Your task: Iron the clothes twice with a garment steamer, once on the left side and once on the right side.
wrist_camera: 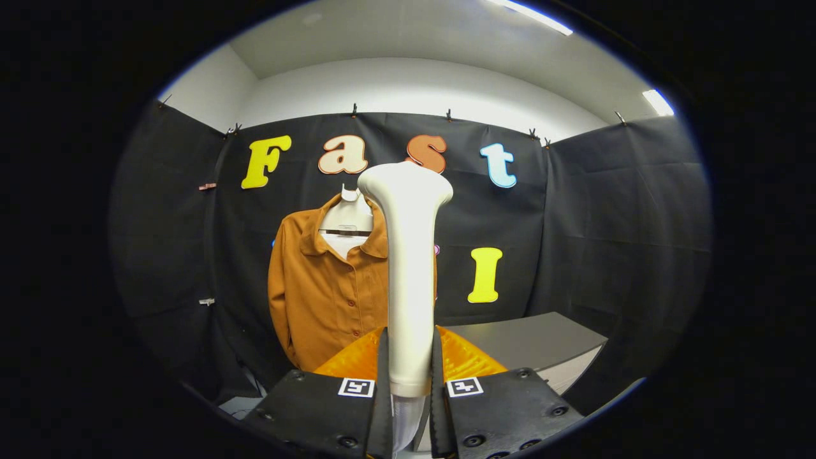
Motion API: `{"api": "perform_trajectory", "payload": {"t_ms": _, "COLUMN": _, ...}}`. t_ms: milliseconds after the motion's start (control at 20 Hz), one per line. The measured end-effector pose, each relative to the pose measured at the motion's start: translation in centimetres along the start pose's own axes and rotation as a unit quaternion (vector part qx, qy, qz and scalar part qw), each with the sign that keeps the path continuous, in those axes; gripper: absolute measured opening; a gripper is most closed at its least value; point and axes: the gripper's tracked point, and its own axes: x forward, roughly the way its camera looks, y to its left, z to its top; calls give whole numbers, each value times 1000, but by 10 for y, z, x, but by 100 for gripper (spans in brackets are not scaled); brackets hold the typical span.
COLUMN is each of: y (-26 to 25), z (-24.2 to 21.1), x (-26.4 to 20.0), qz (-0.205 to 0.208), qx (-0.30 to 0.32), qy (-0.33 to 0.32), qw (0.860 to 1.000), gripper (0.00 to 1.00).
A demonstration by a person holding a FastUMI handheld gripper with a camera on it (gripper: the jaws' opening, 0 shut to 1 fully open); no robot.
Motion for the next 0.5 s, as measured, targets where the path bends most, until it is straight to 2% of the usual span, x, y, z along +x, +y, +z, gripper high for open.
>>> {"api": "perform_trajectory", "payload": {"t_ms": 500, "y": -5, "z": 6, "x": 4, "qz": 0, "qx": -10, "qy": -11, "qw": 1000, "gripper": 27}}
